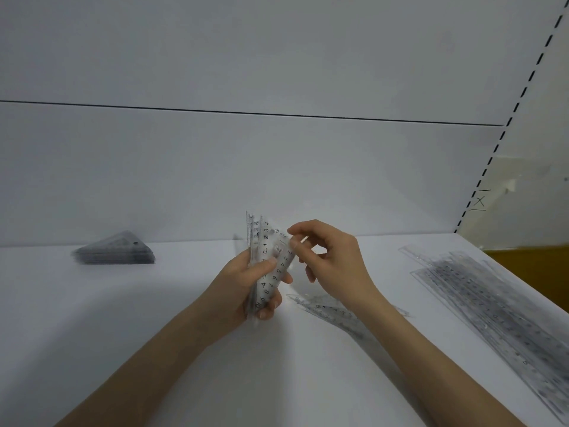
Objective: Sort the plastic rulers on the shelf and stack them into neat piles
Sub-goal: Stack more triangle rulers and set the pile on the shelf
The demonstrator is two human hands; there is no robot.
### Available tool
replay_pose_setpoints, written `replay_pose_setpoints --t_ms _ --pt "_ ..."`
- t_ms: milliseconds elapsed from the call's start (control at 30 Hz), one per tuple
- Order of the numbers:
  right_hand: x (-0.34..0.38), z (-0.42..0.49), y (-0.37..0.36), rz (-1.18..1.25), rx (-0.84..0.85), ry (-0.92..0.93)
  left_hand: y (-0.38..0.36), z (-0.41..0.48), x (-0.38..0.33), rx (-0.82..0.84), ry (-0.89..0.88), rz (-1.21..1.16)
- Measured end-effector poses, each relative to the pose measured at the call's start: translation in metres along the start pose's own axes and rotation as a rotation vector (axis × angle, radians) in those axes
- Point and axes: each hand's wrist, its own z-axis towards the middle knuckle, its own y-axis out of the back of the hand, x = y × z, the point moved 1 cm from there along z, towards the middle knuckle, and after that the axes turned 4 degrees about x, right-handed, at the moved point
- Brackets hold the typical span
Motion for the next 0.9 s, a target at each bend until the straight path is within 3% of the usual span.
replay_pose_setpoints --t_ms 133,333,433,633,767,900 --pt "-0.006 0.003 -0.002 -0.246 -0.017 0.137 0.003 0.000 -0.001 0.014 -0.033 0.005" --pt "-0.009 0.015 0.045 -0.213 0.014 -0.057 0.007 0.003 -0.001 -0.017 -0.066 -0.043" --pt "-0.019 0.015 0.078 -0.437 0.200 -0.192 0.013 0.005 -0.001 -0.061 -0.080 -0.066" --pt "-0.026 0.005 0.089 -0.647 0.634 -0.482 0.016 0.007 -0.001 -0.083 -0.087 -0.103" --pt "-0.023 0.000 0.092 -0.731 0.746 -0.582 0.015 0.008 0.000 -0.076 -0.083 -0.112" --pt "-0.025 0.000 0.090 -0.711 0.732 -0.566 0.017 0.009 0.002 -0.064 -0.072 -0.123"
